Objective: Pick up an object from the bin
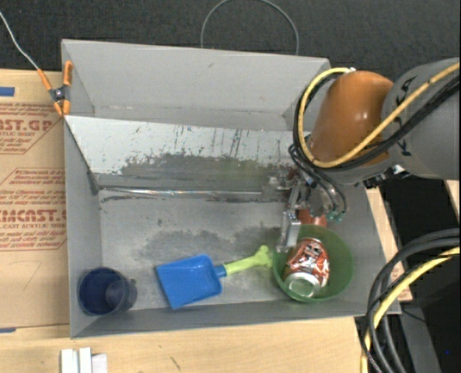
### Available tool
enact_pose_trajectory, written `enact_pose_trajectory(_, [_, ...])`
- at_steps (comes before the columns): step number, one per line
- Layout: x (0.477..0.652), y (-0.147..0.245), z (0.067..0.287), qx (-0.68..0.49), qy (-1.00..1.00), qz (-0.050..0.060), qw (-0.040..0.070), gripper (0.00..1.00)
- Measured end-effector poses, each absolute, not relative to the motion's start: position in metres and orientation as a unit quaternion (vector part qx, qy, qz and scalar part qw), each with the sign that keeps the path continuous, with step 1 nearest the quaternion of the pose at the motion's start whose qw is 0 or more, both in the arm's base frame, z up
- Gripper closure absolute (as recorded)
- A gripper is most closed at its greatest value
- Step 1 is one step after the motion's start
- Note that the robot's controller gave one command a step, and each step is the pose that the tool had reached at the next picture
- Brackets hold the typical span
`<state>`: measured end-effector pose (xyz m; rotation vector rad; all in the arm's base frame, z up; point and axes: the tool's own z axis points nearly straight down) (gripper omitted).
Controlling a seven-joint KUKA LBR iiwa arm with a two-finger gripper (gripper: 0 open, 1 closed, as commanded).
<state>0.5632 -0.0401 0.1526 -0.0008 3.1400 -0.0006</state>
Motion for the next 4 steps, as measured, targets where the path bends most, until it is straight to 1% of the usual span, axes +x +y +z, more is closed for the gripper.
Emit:
enact_pose_trajectory(1, [0.524, -0.069, 0.076, -0.033, 0.999, 0.000, -0.001, 0.00])
enact_pose_trajectory(2, [0.530, -0.056, 0.075, 0.065, 0.998, 0.000, 0.014, 1.00])
enact_pose_trajectory(3, [0.530, -0.057, 0.075, 0.065, 0.998, 0.000, 0.014, 1.00])
enact_pose_trajectory(4, [0.528, -0.081, 0.073, 0.095, 0.995, 0.001, 0.018, 1.00])
